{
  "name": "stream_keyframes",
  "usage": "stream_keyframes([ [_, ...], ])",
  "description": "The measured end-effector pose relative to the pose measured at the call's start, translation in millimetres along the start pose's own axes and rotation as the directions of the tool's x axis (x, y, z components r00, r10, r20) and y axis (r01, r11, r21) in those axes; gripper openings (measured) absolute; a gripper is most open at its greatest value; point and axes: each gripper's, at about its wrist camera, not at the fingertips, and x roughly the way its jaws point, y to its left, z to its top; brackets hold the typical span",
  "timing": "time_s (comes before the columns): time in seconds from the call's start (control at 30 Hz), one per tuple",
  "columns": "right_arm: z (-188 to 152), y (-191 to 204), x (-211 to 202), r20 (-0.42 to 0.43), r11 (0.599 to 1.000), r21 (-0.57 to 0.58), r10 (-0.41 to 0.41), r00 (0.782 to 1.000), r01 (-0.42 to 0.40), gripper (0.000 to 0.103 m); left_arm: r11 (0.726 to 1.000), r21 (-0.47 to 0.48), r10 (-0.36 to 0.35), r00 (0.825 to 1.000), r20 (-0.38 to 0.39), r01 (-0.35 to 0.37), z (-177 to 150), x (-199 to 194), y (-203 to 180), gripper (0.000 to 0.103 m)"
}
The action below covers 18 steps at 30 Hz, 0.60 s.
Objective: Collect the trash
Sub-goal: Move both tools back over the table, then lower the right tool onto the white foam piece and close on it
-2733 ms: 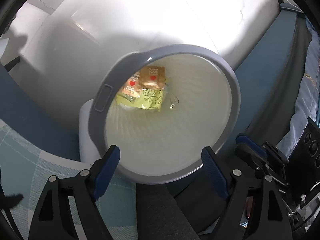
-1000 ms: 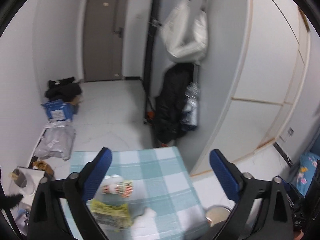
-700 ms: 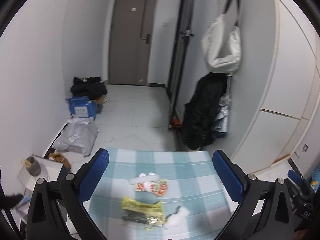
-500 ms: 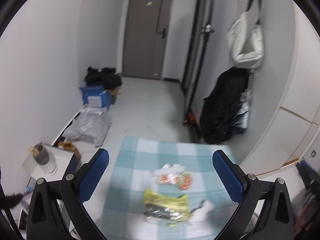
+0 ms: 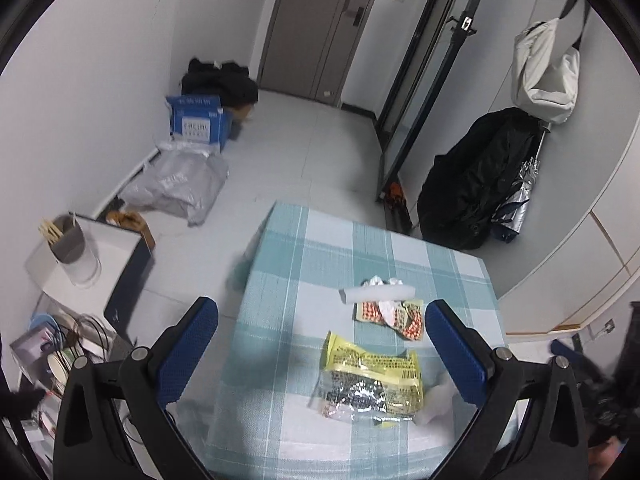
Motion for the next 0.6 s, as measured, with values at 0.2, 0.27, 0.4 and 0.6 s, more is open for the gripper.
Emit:
stream_keyframes([
  [0.2, -16, 5, 37, -0.082, 0.999, -0.046, -0.019, 0.996, 0.015, 0.103, 0.997, -0.056, -0.047, 0.998, -0.048, 0.044, -1, 3, 12, 0.102],
  [0.27, -21, 5, 45, -0.101, 0.998, -0.063, -0.023, 0.995, 0.016, 0.103, 0.998, -0.051, -0.043, 0.998, -0.050, 0.040, -2, 2, 13, 0.102],
  [0.4, -33, 6, 67, -0.163, 0.997, -0.077, -0.039, 0.986, 0.027, 0.103, 0.999, -0.041, -0.033, 0.998, -0.057, 0.030, -3, 2, 16, 0.102],
  [0.6, -48, 20, 91, -0.259, 0.986, -0.164, -0.025, 0.966, -0.019, 0.103, 0.998, -0.054, -0.030, 0.998, -0.057, 0.027, -3, 1, 24, 0.102],
])
